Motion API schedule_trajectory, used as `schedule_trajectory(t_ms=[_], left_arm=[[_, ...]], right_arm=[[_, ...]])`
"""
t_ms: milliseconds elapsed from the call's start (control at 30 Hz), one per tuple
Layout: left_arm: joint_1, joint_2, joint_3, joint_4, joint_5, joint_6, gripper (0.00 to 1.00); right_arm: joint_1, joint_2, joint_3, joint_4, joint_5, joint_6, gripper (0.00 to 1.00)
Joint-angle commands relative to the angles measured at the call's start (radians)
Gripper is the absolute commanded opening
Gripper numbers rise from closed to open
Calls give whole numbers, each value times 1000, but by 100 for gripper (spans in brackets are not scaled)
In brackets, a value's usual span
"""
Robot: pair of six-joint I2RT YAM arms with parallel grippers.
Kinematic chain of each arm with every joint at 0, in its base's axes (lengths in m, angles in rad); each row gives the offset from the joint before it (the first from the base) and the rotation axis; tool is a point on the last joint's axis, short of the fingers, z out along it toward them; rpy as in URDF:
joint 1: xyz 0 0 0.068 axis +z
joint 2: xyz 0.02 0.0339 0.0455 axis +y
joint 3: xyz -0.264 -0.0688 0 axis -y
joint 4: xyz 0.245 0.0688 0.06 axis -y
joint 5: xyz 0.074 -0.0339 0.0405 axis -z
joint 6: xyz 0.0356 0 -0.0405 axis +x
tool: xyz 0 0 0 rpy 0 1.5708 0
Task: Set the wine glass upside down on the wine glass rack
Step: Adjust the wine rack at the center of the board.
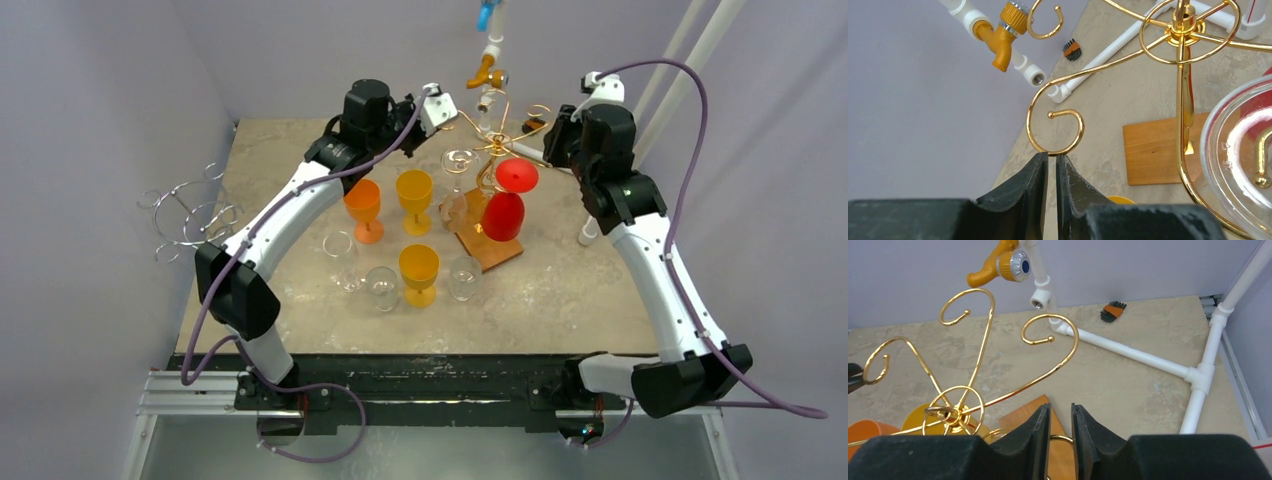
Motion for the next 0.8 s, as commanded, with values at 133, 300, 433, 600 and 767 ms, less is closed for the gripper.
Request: schedule_trajectory(t_ms=[133, 300, 433, 600, 767], left_arm=[[5, 55, 82, 14, -4, -34, 16], [4, 85, 119, 14, -6, -40, 16], [4, 101, 141, 15, -7, -46, 15], [4, 88, 133, 12, -21, -49, 16], [5, 46, 143, -45, -87, -51, 33]], right_arm=[[7, -95, -77, -15, -102, 52, 27], [7, -118, -97, -13, -88, 58, 26], [8, -138, -131, -5, -107, 77, 26], [7, -153, -125, -2, -106, 85, 26], [7, -139, -31, -41, -103, 90, 28]])
